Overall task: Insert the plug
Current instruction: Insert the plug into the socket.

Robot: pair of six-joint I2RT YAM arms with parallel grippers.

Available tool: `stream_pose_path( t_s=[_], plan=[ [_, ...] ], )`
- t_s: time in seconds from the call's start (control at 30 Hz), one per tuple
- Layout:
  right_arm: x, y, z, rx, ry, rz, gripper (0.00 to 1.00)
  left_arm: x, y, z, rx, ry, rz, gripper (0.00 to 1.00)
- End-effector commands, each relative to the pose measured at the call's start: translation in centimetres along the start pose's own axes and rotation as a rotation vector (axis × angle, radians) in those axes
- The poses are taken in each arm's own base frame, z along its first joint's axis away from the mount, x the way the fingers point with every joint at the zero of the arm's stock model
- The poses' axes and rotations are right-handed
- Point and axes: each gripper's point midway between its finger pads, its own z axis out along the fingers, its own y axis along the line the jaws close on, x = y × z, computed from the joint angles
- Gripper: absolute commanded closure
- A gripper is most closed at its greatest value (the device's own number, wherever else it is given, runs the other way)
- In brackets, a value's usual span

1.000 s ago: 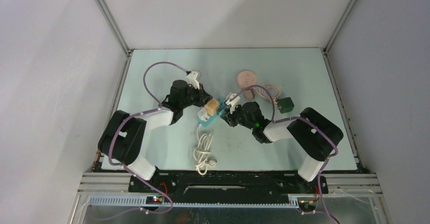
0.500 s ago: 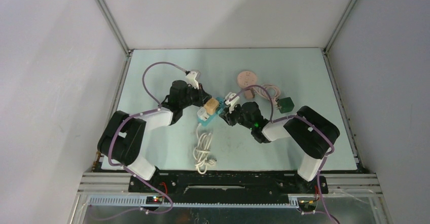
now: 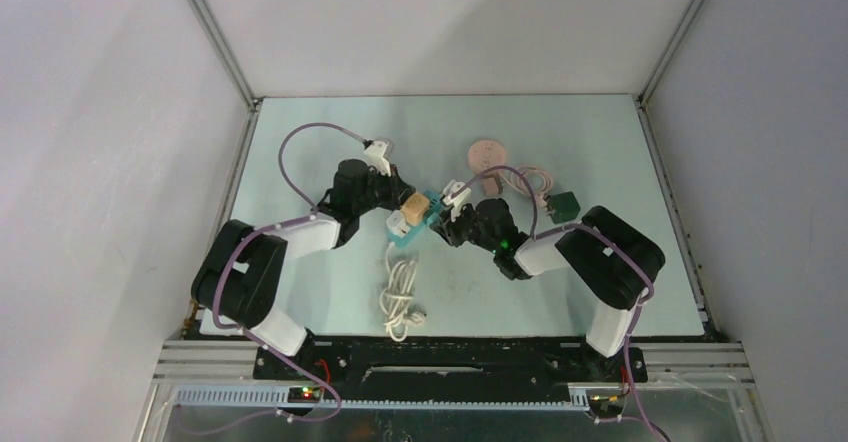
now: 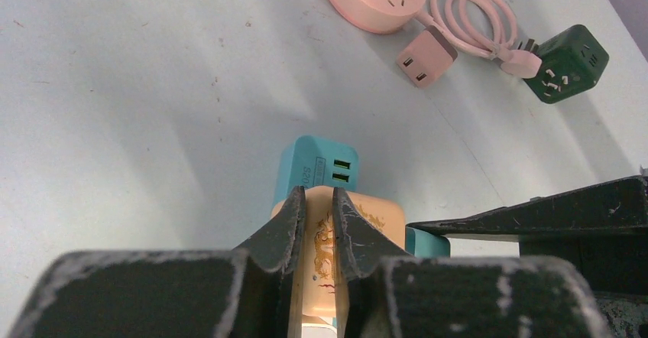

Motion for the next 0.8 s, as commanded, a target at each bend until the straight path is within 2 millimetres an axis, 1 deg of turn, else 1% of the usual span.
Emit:
stream_pose_path(
  t_s=[0.0, 0.07, 0.13, 0.23, 0.3, 0.43, 0.6, 0.7, 0.77],
  plan=[
    [-7.1, 2.7, 2.2, -0.146, -0.239, -0.051, 1.00, 13.2, -1.9, -3.6, 0.065, 0.457, -0.117, 1.00],
    [-7.1, 3.3, 2.3, -0.178, -0.250, -0.055, 1.00, 13.2, -2.0, -3.6, 0.070, 0.459, -0.116, 1.00],
    [-7.1, 3.3, 2.5, -0.182, -0.240, -0.047, 1.00, 13.2, -2.1, -3.7, 0.072, 0.458, -0.114, 1.00],
    [-6.5, 3.4, 3.0, -0.191, -0.182, -0.049, 1.00, 13.2, -2.2, -3.8, 0.077, 0.461, -0.112, 1.00],
    [-6.7, 3.5, 3.0, -0.196, -0.180, -0.052, 1.00, 13.2, -2.4, -3.8, 0.082, 0.463, -0.111, 1.00],
    [-7.3, 3.0, 3.1, -0.165, -0.200, -0.038, 1.00, 13.5, -2.6, -3.9, 0.088, 0.469, -0.116, 1.00],
    [-7.1, 2.5, 3.8, -0.104, -0.198, -0.025, 1.00, 13.5, -2.7, -4.0, 0.091, 0.469, -0.117, 1.00],
    [-7.3, 2.2, 4.0, -0.071, -0.216, -0.002, 1.00, 13.6, -2.8, -4.0, 0.091, 0.468, -0.117, 1.00],
    [-7.6, 2.6, 4.1, -0.092, -0.228, -0.010, 1.00, 13.6, -2.8, -4.1, 0.092, 0.468, -0.119, 1.00]
  ],
)
